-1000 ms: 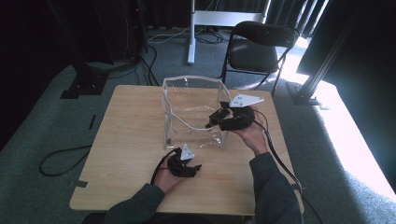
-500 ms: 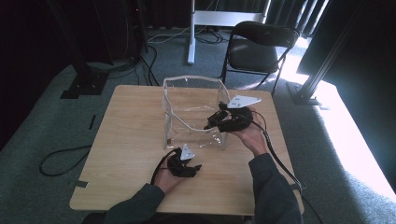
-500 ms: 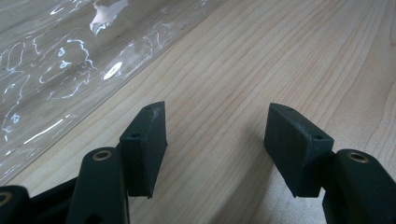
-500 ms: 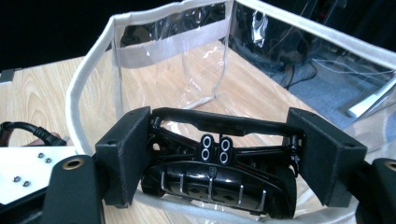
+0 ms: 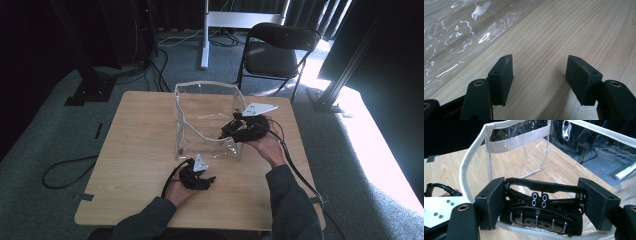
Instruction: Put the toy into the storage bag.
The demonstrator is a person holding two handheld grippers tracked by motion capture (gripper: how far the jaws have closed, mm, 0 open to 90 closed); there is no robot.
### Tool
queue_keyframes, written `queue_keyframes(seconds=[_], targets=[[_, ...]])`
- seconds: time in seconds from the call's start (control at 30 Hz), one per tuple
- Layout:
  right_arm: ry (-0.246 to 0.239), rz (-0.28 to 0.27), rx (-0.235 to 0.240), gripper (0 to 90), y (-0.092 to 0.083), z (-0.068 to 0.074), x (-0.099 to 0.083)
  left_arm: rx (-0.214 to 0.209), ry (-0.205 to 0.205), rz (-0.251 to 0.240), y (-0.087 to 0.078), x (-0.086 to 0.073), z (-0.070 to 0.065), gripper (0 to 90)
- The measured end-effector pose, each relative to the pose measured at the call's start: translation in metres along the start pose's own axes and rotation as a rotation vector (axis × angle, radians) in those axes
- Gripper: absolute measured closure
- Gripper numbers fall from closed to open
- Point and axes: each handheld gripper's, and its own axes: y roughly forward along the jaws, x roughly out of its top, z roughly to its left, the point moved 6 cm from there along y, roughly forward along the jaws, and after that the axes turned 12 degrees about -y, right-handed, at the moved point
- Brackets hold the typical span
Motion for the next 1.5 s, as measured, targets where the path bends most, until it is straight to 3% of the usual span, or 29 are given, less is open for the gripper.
queue_keyframes(seconds=[0.8,0.93,1.0,1.5], targets=[[-0.002,0.042,0.017,23.5,0.007,0.001,-0.003,0.000,0.001,0.000,0.000,0.000,0.000,39.5],[0.022,0.007,0.015,22.9,0.001,-0.002,0.001,-0.002,-0.003,0.000,0.000,0.000,0.000,39.5],[0.032,-0.019,0.036,24.2,-0.006,-0.004,0.004,-0.001,-0.003,0.000,0.000,0.000,-0.001,38.6],[-0.012,-0.021,-0.091,20.5,-0.019,-0.009,0.006,0.000,-0.004,0.000,0.000,0.000,0.000,38.4]])
